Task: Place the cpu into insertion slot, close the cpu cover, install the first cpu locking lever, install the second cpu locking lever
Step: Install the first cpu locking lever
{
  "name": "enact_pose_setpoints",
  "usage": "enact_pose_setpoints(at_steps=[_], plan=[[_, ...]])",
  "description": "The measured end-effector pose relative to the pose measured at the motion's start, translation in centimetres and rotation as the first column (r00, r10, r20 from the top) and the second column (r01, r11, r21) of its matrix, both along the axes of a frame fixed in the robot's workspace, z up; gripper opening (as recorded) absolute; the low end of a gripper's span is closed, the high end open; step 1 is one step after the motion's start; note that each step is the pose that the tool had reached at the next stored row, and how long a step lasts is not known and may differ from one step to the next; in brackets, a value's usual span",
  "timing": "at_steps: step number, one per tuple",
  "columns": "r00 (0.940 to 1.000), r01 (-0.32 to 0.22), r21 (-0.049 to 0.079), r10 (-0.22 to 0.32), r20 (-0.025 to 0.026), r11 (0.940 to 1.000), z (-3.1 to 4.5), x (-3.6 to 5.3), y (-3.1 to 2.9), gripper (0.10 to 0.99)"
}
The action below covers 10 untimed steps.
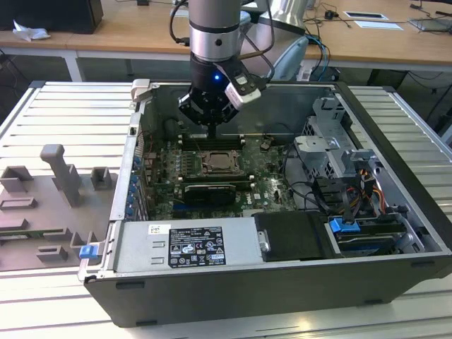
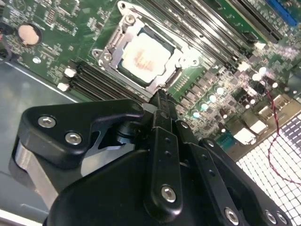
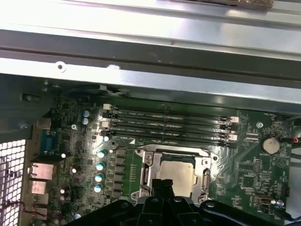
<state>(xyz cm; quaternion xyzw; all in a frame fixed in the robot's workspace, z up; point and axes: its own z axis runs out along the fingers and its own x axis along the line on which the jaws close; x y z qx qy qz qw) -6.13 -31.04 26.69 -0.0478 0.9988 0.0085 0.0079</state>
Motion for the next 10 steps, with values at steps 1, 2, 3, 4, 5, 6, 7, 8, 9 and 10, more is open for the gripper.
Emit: enact_pose_setpoints(at_steps=[1, 2, 3, 4, 5, 6, 7, 8, 9, 10], plan=[[1.0, 0.0, 0.004, 0.0, 0.0017, 1.0, -0.05, -0.47, 0.01, 0.106], [1.0, 0.0, 0.006, 0.0, 0.0037, 1.0, -0.07, -0.72, 0.01, 0.106], [1.0, 0.0, 0.01, 0.0, 0.0071, 1.0, -0.09, -1.11, 0.01, 0.106], [1.0, 0.0, 0.013, 0.0, 0.0098, 0.9999, -0.12, -1.46, 0.01, 0.106], [0.9999, 0.0, 0.016, 0.0, 0.0117, 0.9999, -0.14, -1.79, 0.01, 0.106], [0.9999, 0.0, 0.018, 0.0, 0.0138, 0.9998, -0.17, -2.23, 0.01, 0.106], [0.9999, 0.0, 0.019, 0.0, 0.0154, 0.9998, -0.2, -2.65, 0.01, 0.106], [0.9999, 0.0, 0.02, 0.0, 0.017, 0.9998, -0.25, -3.14, 0.01, 0.106], [0.9998, 0.0, 0.021, 0.0, 0.018, 0.9998, -0.29, -3.54, 0.01, 0.106], [0.9998, 0.0, 0.022, 0.0, 0.0193, 0.9998, -0.36, -4.15, 0.01, 0.106]])
